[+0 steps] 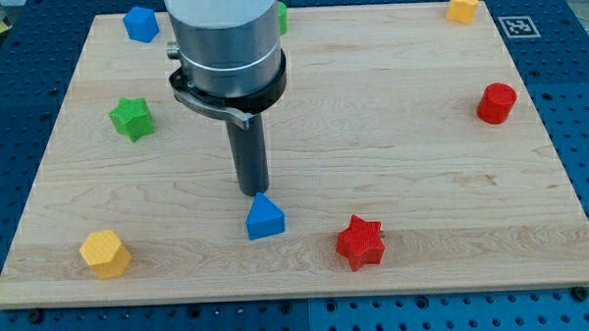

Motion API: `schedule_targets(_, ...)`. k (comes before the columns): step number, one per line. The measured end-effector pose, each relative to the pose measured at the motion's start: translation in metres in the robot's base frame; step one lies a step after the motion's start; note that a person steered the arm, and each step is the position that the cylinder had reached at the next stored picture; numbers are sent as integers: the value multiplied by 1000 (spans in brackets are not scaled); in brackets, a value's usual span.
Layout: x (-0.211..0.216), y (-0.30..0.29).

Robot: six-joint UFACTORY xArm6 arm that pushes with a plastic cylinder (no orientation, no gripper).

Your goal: Move the triangle parallel to the red star

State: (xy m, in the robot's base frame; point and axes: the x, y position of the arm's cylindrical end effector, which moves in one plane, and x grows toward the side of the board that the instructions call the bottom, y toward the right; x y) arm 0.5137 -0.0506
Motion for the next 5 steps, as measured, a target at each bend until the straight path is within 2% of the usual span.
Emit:
schedule_targets(2,42,-8)
schedule_targets(4,50,-27)
schedule_targets(5,75,-36)
